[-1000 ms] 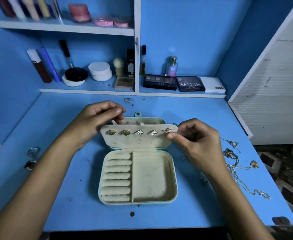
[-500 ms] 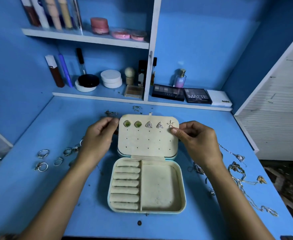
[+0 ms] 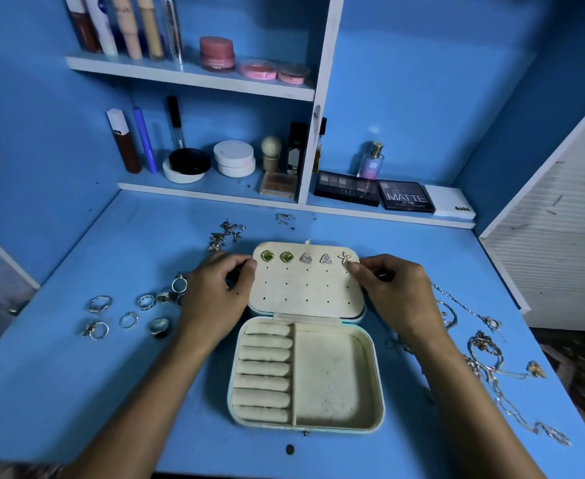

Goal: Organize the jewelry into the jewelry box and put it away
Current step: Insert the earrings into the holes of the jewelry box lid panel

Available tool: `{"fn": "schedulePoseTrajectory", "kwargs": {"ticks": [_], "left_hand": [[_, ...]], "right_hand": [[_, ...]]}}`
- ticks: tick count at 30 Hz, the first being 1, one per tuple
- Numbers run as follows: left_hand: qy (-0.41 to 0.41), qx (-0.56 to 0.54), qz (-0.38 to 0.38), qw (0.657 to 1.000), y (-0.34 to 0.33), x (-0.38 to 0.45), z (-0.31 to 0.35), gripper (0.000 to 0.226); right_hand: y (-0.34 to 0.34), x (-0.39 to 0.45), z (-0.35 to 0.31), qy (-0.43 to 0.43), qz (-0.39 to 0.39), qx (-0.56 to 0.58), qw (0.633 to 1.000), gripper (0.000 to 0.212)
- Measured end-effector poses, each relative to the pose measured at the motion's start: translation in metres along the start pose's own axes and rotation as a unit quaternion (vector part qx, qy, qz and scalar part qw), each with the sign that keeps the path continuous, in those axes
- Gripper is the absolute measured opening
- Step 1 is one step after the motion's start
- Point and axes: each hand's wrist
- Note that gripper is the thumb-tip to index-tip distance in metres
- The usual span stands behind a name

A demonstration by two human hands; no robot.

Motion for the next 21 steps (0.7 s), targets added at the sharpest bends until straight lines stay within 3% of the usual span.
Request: {"fn": "schedulePoseTrajectory", "kwargs": {"ticks": [10, 16, 21], "left_hand": [[-0.006, -0.001, 0.019, 1.000, 0.000, -0.002, 0.001, 0.012], [-0.011, -0.013, 0.030, 0.999, -0.001, -0.002, -0.001, 0.010], [-0.009, -0.019, 0.039, 0.999, -0.003, -0.002, -0.001, 0.008]], "right_hand": [[0.009, 0.013, -0.005, 0.005, -0.054, -0.061, 0.997, 0.021], [-0.001, 0.037, -0.027, 0.088, -0.014, -0.094, 0.992, 0.011], [-0.023, 0.064, -0.049, 0.173, -0.066, -0.124, 0.975, 0.013]]}}
Point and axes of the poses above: each hand's wrist, its own x-axis towards the middle knuckle, its own y-axis out of the back of the hand, z = x × y, and after that the axes turned 5 degrees about y, right-handed
